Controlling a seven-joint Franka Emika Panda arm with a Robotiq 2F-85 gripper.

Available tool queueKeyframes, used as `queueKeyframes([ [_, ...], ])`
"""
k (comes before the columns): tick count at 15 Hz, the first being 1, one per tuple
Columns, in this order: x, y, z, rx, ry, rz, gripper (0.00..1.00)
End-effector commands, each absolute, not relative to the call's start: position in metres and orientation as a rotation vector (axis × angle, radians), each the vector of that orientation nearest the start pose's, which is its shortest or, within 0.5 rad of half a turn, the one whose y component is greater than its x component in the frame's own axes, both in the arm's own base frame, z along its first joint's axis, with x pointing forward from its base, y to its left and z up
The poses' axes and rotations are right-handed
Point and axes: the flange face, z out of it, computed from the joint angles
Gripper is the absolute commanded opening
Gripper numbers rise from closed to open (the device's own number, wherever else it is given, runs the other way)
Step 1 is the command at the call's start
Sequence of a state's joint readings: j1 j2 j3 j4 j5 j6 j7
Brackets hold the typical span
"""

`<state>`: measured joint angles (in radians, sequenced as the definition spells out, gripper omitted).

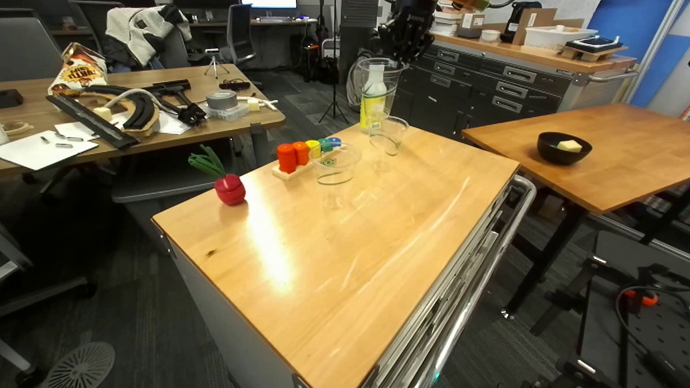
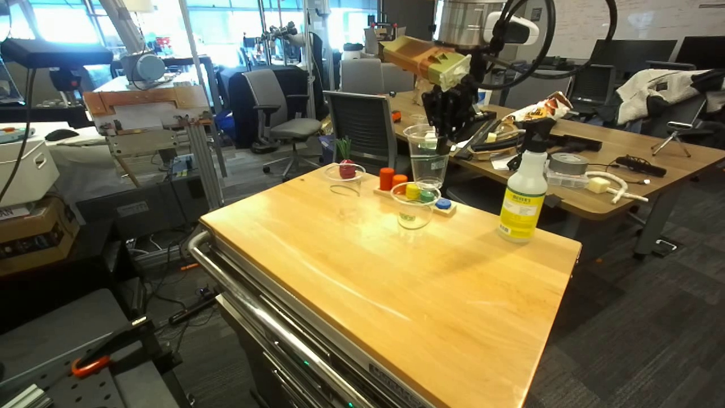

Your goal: Stack the three clear cups together

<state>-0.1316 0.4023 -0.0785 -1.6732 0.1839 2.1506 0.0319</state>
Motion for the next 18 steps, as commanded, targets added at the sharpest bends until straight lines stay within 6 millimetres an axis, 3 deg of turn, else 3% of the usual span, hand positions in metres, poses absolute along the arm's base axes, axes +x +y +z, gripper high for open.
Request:
queueKeyframes([
  [1, 0.652, -0.125, 0.385, -2.941, 0.503, -0.154, 0.01],
  [7, 0.650, -0.104, 0.362, -2.946, 0.439, -0.081, 0.01],
  [15, 0.640, -0.122, 0.327, -3.063, 0.452, -0.069, 0.01],
  [16, 0.641, -0.124, 0.323, -3.047, 0.468, -0.072, 0.07],
  [17, 0.644, -0.124, 0.321, -3.026, 0.483, -0.076, 0.31],
  [18, 0.646, -0.124, 0.319, -3.013, 0.493, -0.077, 0.20],
])
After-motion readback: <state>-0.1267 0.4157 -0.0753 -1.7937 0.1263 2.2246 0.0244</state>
